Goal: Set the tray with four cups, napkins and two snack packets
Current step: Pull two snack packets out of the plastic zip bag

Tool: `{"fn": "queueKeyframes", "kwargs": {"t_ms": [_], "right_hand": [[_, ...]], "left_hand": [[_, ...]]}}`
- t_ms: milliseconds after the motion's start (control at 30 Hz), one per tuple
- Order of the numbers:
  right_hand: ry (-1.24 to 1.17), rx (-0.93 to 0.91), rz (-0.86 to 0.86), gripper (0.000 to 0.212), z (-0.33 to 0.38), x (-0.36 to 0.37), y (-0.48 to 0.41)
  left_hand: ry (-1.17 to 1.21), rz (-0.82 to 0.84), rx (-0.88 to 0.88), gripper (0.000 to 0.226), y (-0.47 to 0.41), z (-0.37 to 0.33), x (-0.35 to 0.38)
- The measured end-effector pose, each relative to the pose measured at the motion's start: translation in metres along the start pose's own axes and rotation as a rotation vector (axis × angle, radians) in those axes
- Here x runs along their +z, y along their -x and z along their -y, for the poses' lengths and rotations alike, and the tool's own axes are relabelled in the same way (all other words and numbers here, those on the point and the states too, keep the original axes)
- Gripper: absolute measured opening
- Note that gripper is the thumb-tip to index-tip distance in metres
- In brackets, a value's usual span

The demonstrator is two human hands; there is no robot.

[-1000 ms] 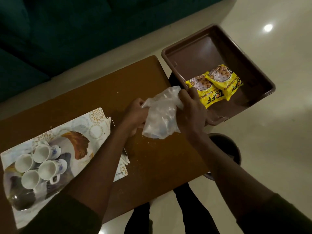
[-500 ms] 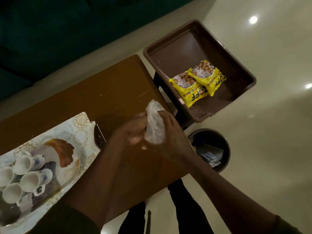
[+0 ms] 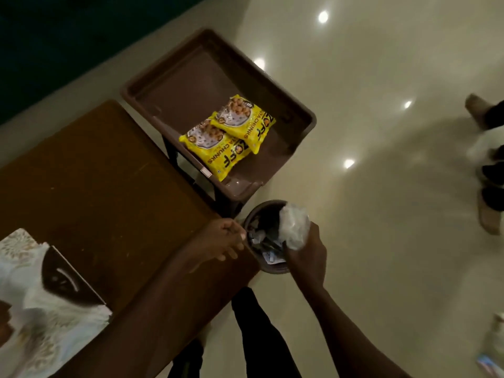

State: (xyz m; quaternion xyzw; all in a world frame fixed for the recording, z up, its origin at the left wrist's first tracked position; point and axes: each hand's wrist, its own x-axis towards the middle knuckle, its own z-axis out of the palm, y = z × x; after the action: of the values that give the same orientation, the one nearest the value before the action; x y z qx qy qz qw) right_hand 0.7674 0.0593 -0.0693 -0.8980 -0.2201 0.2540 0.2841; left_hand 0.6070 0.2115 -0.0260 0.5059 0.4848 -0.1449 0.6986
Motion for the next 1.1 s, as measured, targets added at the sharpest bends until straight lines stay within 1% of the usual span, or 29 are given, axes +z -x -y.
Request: {"fn": "queueKeyframes", "kwargs": {"t_ms": [67, 100, 167, 233, 267, 300, 333, 400, 433, 500, 600, 700, 800, 967, 1033, 1100], "right_hand": [[-0.039, 0.060, 0.010, 0.056, -0.018, 0.001, -0.010], [-0.061, 0.076, 0.022, 0.062, -0.025, 0.003, -0.015], [-0.050, 0.119, 0.068, 0.084, -0.037, 0.009, -0.026], [-0.008, 0.192, 0.146, 0.109, -0.048, 0.017, -0.035], [-0.005, 0.218, 0.176, 0.112, -0.051, 0.020, -0.038], [-0.011, 0.228, 0.194, 0.109, -0.054, 0.023, -0.041], [-0.014, 0.229, 0.198, 0.099, -0.054, 0.024, -0.043], [0.011, 0.198, 0.165, 0.070, -0.053, 0.024, -0.048], [0.026, 0.176, 0.139, 0.059, -0.050, 0.022, -0.051], [0.037, 0.139, 0.094, 0.046, -0.041, 0.018, -0.060], [0.021, 0.056, 0.035, 0.033, -0.015, 0.014, -0.075], [-0.031, -0.079, -0.013, 0.029, 0.018, 0.013, -0.090], [-0.113, -0.210, -0.070, 0.027, 0.058, 0.016, -0.105], [-0.199, -0.365, -0.076, 0.024, 0.115, 0.024, -0.123], [-0.221, -0.388, -0.042, 0.021, 0.130, 0.028, -0.129], [-0.244, -0.385, -0.005, 0.020, 0.145, 0.031, -0.138]], "left_hand": [[0.049, -0.058, 0.002, 0.016, -0.009, -0.001, 0.006], [0.073, -0.100, 0.008, 0.015, -0.014, -0.002, 0.008], [0.109, -0.180, 0.019, 0.008, -0.021, -0.001, 0.011], [0.130, -0.212, 0.018, 0.004, -0.024, 0.001, 0.012], [0.124, -0.208, 0.016, 0.003, -0.025, 0.002, 0.013], [0.113, -0.199, 0.016, 0.003, -0.026, 0.003, 0.012], [0.109, -0.193, 0.021, 0.002, -0.026, 0.003, 0.012], [0.125, -0.210, 0.060, 0.002, -0.026, 0.001, 0.011], [0.137, -0.242, 0.092, 0.002, -0.027, -0.001, 0.010], [0.162, -0.354, 0.171, 0.009, -0.026, -0.006, 0.007], [0.186, -0.565, 0.255, 0.022, -0.024, -0.010, -0.001], [0.216, -0.708, 0.291, 0.026, -0.024, -0.012, -0.012], [0.280, -0.806, 0.293, 0.020, -0.023, -0.017, -0.025], [0.410, -0.892, 0.298, 0.005, -0.029, -0.029, -0.045], [0.472, -0.910, 0.295, 0.009, -0.033, -0.037, -0.051], [0.576, -0.887, 0.292, 0.012, -0.039, -0.046, -0.056]]}}
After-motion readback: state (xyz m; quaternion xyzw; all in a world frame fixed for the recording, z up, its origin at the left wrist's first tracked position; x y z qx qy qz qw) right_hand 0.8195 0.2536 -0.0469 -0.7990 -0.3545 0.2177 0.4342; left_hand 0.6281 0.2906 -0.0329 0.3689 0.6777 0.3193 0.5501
